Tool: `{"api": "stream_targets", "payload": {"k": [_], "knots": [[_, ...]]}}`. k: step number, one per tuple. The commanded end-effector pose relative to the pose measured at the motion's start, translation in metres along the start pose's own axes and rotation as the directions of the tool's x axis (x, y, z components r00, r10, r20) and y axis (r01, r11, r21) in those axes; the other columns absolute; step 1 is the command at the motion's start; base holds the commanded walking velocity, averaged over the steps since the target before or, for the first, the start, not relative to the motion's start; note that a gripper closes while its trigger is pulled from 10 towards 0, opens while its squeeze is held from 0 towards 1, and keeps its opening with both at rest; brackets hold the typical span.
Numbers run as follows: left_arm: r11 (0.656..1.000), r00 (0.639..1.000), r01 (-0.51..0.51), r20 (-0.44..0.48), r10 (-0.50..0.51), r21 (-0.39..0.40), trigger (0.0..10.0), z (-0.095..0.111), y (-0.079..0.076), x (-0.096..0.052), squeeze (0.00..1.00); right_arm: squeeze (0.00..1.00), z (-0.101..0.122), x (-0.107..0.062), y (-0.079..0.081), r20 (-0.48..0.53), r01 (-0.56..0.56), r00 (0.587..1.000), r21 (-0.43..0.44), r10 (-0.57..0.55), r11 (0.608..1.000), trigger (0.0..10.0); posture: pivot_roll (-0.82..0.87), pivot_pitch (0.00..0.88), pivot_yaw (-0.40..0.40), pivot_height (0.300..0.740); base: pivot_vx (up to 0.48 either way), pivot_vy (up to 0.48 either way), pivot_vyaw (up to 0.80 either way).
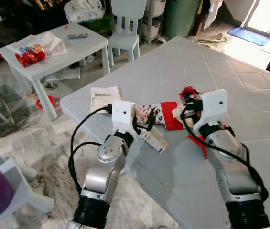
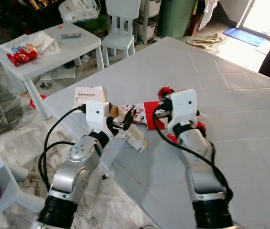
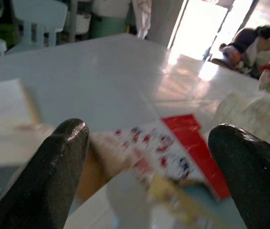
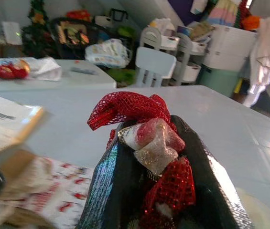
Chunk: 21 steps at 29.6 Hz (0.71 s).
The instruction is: Picking trash to rubbish bin
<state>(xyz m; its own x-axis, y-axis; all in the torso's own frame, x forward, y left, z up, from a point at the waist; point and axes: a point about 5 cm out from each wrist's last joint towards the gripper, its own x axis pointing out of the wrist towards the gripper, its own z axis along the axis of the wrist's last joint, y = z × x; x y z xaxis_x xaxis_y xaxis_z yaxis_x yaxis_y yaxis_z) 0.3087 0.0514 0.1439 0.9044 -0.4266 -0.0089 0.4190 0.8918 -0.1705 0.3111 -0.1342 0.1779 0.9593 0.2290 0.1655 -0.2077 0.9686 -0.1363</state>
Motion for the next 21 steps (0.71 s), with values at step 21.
{"api": "stream_targets", "payload": {"k": [21], "knots": [[1.000, 0.983, -0.007, -0.182, 0.011, 0.025, 10.0, -0.017, 0.018, 0.020, 0.00, 0.00, 0.009, -0.005, -0.009, 0.015, 0.004, 1.000, -0.020, -0.004, 1.000, 0.0, -0.03, 0.115, -0.060, 0.740, 0.000, 0.000, 0.00]]}}
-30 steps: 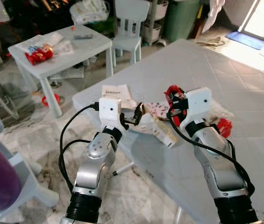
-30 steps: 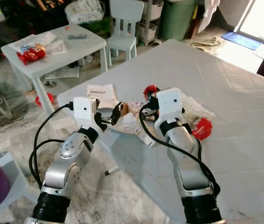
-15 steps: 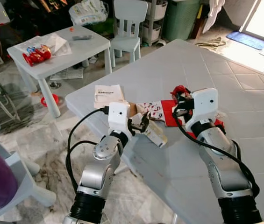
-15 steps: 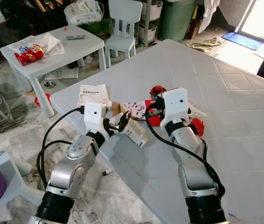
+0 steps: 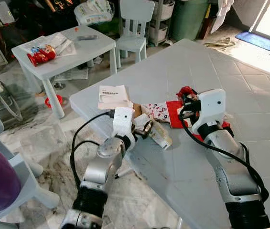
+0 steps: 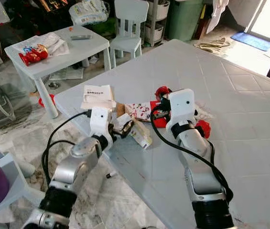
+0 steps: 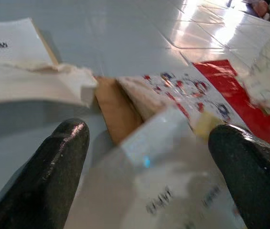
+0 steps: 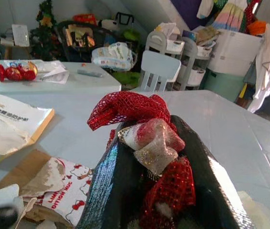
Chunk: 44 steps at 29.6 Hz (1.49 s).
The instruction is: Picking trash to rubbish bin
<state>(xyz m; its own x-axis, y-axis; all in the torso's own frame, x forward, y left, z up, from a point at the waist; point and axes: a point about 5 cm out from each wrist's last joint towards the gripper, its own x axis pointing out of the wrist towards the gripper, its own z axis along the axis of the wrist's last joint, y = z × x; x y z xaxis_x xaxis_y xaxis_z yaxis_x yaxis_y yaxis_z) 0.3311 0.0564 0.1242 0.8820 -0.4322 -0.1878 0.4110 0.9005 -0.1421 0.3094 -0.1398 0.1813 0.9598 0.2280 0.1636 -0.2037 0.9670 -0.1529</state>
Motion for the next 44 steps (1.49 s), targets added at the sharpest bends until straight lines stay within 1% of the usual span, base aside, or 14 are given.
{"api": "stream_targets", "payload": {"k": [1, 6, 9, 12, 15, 17, 20, 23, 24, 25, 26, 27, 31, 44], "knots": [[1.000, 1.000, 0.004, -0.002, -0.004, -0.001, 10.0, 0.002, 0.001, 0.004, 0.00, 0.00, 0.005, -0.003, -0.004, 0.016, 0.004, 1.000, -0.005, -0.004, 1.000, 0.0, -0.03, 0.115, -0.060, 0.740, 0.000, 0.000, 0.00], [1.000, 1.000, 0.022, -0.003, -0.022, 0.014, 10.0, 0.009, 0.002, 0.013, 0.00, 0.00, 0.005, -0.004, -0.005, 0.013, 0.006, 1.000, -0.007, -0.005, 1.000, 0.0, -0.04, 0.119, -0.059, 0.740, 0.000, 0.000, 0.00], [0.999, 0.999, 0.033, -0.015, -0.032, 0.025, 10.0, 0.008, 0.001, 0.014, 0.00, 0.00, 0.005, -0.005, -0.004, 0.012, 0.005, 1.000, -0.007, -0.005, 1.000, 0.0, -0.04, 0.121, -0.059, 0.740, 0.000, 0.000, 0.00], [0.995, 0.994, 0.086, -0.078, -0.082, 0.046, 10.0, 0.001, -0.001, 0.016, 0.00, 0.00, 0.005, -0.006, -0.003, 0.009, 0.001, 1.000, -0.007, -0.001, 1.000, 0.0, -0.04, 0.125, -0.060, 0.740, 0.000, 0.000, 0.00], [0.992, 0.988, 0.113, -0.113, -0.106, 0.054, 10.0, -0.006, -0.001, 0.015, 0.00, 0.00, 0.006, -0.006, -0.003, 0.007, -0.002, 1.000, -0.007, 0.002, 1.000, 0.0, -0.04, 0.129, -0.060, 0.740, 0.000, 0.000, 0.00], [0.991, 0.986, 0.120, -0.120, -0.112, 0.058, 10.0, -0.008, -0.001, 0.015, 0.00, 0.00, 0.006, -0.006, -0.003, 0.007, -0.003, 1.000, -0.007, 0.003, 1.000, 0.0, -0.04, 0.129, -0.060, 0.740, 0.000, 0.000, 0.00], [0.984, 0.976, 0.165, -0.159, -0.152, 0.074, 10.0, -0.017, -0.005, 0.012, 0.00, 0.00, 0.005, -0.006, -0.002, 0.004, -0.007, 1.000, -0.007, 0.007, 1.000, 0.0, -0.04, 0.130, -0.061, 0.740, 0.000, 0.000, 0.00], [0.978, 0.969, 0.191, -0.175, -0.175, 0.081, 10.0, -0.021, -0.008, 0.011, 0.00, 0.00, 0.005, -0.006, -0.002, 0.002, -0.009, 1.000, -0.006, 0.009, 1.000, 0.0, -0.04, 0.132, -0.063, 0.740, 0.000, 0.000, 0.00], [0.978, 0.969, 0.192, -0.175, -0.176, 0.082, 5.6, -0.021, -0.008, 0.011, 0.00, 0.00, 0.005, -0.006, -0.001, 0.002, -0.010, 1.000, -0.005, 0.010, 1.000, 0.0, -0.04, 0.132, -0.063, 0.740, 0.000, 0.000, 0.00], [0.977, 0.968, 0.195, -0.176, -0.178, 0.082, 2.7, -0.022, -0.009, 0.012, 0.00, 0.00, 0.005, -0.006, -0.001, 0.002, -0.010, 1.000, -0.005, 0.010, 1.000, 0.0, -0.04, 0.132, -0.063, 0.740, 0.000, 0.000, 0.00], [0.977, 0.968, 0.196, -0.176, -0.180, 0.081, 2.7, -0.022, -0.009, 0.012, 0.00, 0.00, 0.005, -0.006, -0.001, 0.002, -0.011, 1.000, -0.005, 0.011, 1.000, 0.0, -0.04, 0.132, -0.063, 0.740, 0.000, 0.000, 0.00], [0.976, 0.967, 0.200, -0.175, -0.184, 0.080, 0.0, -0.022, -0.009, 0.012, 0.00, 0.00, 0.005, -0.006, -0.001, 0.002, -0.012, 1.000, -0.004, 0.012, 1.000, 0.0, -0.04, 0.130, -0.063, 0.740, 0.000, 0.000, 0.00], [0.973, 0.964, 0.218, -0.173, -0.202, 0.078, 0.0, -0.022, -0.011, 0.011, 0.00, 0.00, 0.005, -0.005, -0.001, 0.001, -0.013, 1.000, -0.002, 0.013, 1.000, 0.0, -0.03, 0.128, -0.062, 0.740, 0.000, 0.000, 0.00], [0.974, 0.967, 0.211, -0.165, -0.195, 0.082, 0.0, -0.022, -0.008, 0.011, 0.00, 0.00, 0.005, -0.004, 0.002, 0.003, -0.019, 1.000, 0.004, 0.019, 1.000, 0.0, -0.03, 0.120, -0.061, 0.740, 0.000, 0.000, 0.00]]}}
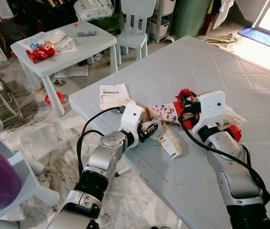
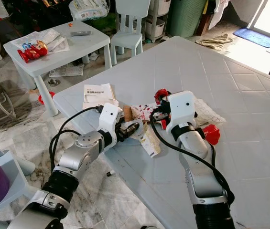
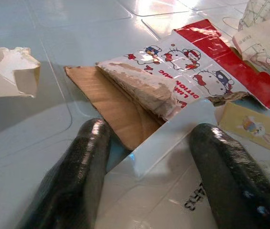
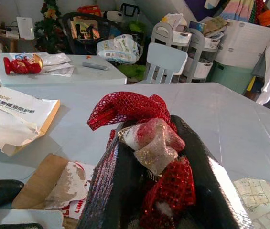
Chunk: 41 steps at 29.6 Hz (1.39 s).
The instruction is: Picking trash to rubbish bin
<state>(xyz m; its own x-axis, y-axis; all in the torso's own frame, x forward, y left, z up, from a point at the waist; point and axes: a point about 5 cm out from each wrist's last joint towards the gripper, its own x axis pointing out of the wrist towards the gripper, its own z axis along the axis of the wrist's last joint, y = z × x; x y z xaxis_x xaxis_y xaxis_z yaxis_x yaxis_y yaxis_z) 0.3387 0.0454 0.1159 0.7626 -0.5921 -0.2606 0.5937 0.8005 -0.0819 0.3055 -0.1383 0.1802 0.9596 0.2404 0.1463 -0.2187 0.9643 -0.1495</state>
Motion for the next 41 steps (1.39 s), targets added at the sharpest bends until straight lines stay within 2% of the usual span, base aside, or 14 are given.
{"api": "stream_targets", "payload": {"k": [1, 21, 27, 34, 41], "knots": [[1.000, 0.998, 0.018, -0.057, -0.019, -0.011, 0.0, -0.014, -0.004, 0.000, 0.00, 0.00, 0.005, 0.000, 0.000, 0.018, -0.004, 1.000, -0.002, 0.004, 1.000, 0.0, -0.03, 0.120, -0.061, 0.740, 0.000, 0.000, 0.00], [1.000, 0.999, 0.014, -0.037, -0.015, -0.019, 0.0, -0.011, -0.005, -0.002, 0.00, 0.00, 0.004, 0.000, 0.001, 0.018, -0.008, 1.000, 0.001, 0.008, 1.000, 0.0, -0.02, 0.116, -0.059, 0.740, 0.000, 0.000, 0.00], [1.000, 1.000, 0.012, -0.014, -0.012, -0.024, 0.0, -0.003, -0.006, -0.003, 0.00, 0.00, 0.004, 0.000, 0.002, 0.017, -0.009, 1.000, 0.002, 0.009, 1.000, 0.0, -0.02, 0.124, -0.060, 0.740, 0.000, 0.000, 0.00], [0.998, 0.998, 0.054, 0.035, -0.053, -0.037, 0.0, 0.011, -0.016, -0.010, 0.00, 0.00, 0.004, 0.000, 0.001, 0.016, -0.010, 1.000, 0.001, 0.010, 1.000, 0.0, -0.02, 0.124, -0.063, 0.740, 0.000, 0.000, 0.00], [0.991, 0.992, 0.121, 0.052, -0.117, -0.065, 0.0, 0.016, -0.026, -0.015, 0.00, 0.00, 0.004, 0.001, 0.002, 0.017, -0.013, 1.000, 0.001, 0.013, 1.000, 0.0, -0.02, 0.123, -0.066, 0.740, 0.000, 0.000, 0.00]]}}
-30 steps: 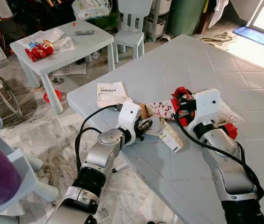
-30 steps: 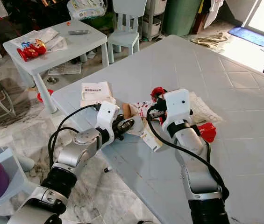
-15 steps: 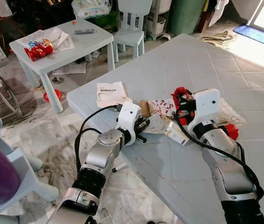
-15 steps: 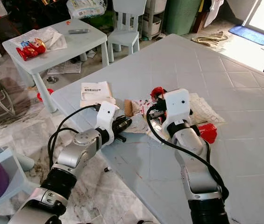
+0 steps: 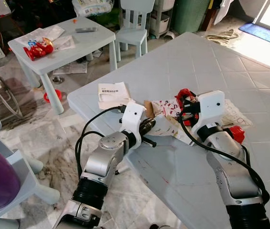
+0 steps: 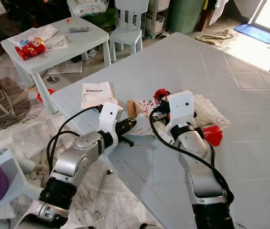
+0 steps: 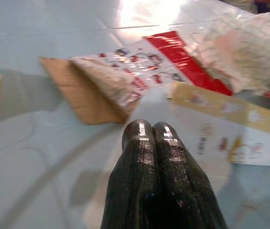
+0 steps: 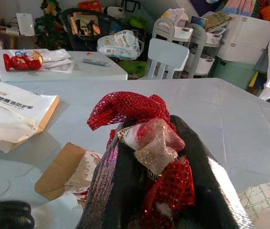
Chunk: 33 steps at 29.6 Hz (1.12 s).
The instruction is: Picking trash to rubbish bin
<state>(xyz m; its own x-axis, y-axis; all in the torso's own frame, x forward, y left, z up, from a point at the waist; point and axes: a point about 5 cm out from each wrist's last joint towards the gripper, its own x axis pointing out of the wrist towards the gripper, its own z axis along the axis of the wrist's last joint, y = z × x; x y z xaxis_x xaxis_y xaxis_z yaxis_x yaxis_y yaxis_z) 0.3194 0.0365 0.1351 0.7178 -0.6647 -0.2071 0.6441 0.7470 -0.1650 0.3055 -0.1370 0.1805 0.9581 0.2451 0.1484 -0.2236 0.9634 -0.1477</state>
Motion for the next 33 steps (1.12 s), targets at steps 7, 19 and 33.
{"api": "stream_targets", "payload": {"k": [7, 19, 33], "knots": [[1.000, 0.983, -0.014, 0.182, 0.017, -0.014, 0.0, 0.031, -0.013, -0.004, 0.00, 0.00, 0.004, 0.001, 0.000, 0.016, -0.009, 1.000, -0.005, 0.009, 1.000, 0.0, -0.02, 0.121, -0.068, 0.740, 0.000, 0.000, 0.00], [0.997, 0.961, -0.068, 0.266, 0.075, -0.034, 0.0, 0.036, -0.018, -0.009, 0.00, 0.00, 0.003, 0.001, -0.001, 0.014, -0.009, 1.000, -0.005, 0.009, 1.000, 0.0, -0.02, 0.121, -0.069, 0.740, 0.000, 0.000, 0.00], [0.953, 0.880, -0.299, 0.370, 0.297, -0.053, 10.0, 0.051, 0.017, -0.017, 1.00, 0.00, 0.003, 0.001, -0.001, 0.011, -0.007, 1.000, -0.008, 0.007, 1.000, 0.0, -0.02, 0.120, -0.069, 0.740, 0.000, 0.000, 0.00]]}}
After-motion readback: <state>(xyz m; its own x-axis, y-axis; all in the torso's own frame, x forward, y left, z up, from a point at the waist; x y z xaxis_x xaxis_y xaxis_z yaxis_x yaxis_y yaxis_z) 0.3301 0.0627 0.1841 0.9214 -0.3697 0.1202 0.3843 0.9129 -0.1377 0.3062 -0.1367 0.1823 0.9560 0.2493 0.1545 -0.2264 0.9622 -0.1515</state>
